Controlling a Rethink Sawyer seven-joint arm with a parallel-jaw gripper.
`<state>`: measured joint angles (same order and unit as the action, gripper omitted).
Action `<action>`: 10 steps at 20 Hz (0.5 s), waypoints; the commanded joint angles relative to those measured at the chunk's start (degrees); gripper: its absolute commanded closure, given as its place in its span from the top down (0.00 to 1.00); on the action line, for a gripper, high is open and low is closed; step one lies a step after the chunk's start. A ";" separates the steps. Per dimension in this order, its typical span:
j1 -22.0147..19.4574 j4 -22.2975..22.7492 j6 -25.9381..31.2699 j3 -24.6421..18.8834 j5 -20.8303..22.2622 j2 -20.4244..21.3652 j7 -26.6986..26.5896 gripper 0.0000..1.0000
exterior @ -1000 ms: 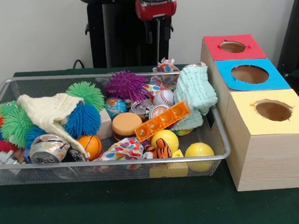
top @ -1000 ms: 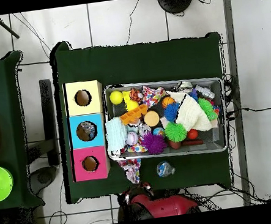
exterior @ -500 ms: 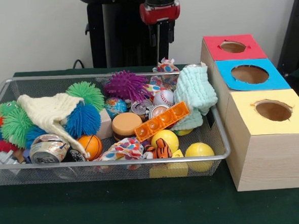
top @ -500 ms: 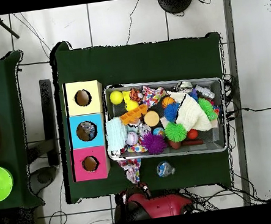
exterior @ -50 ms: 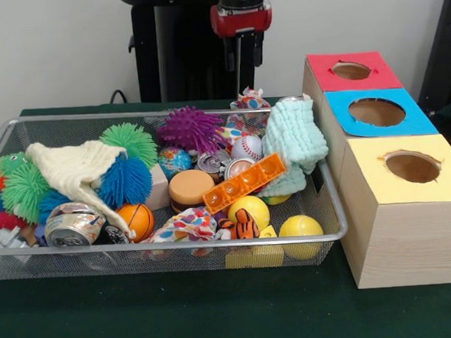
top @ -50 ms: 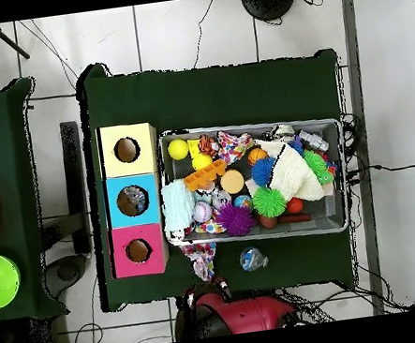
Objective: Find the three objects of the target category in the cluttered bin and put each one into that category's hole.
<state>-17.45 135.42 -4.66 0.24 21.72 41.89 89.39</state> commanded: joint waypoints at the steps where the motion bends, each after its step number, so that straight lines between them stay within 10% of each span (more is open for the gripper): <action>1: 0.06 -9.54 -0.42 -1.53 -3.93 -0.14 9.86 1.00; 10: 1.60 -10.22 -0.19 -1.18 -5.49 -0.28 9.90 1.00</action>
<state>-16.89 135.09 -4.66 0.58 20.26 42.04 89.39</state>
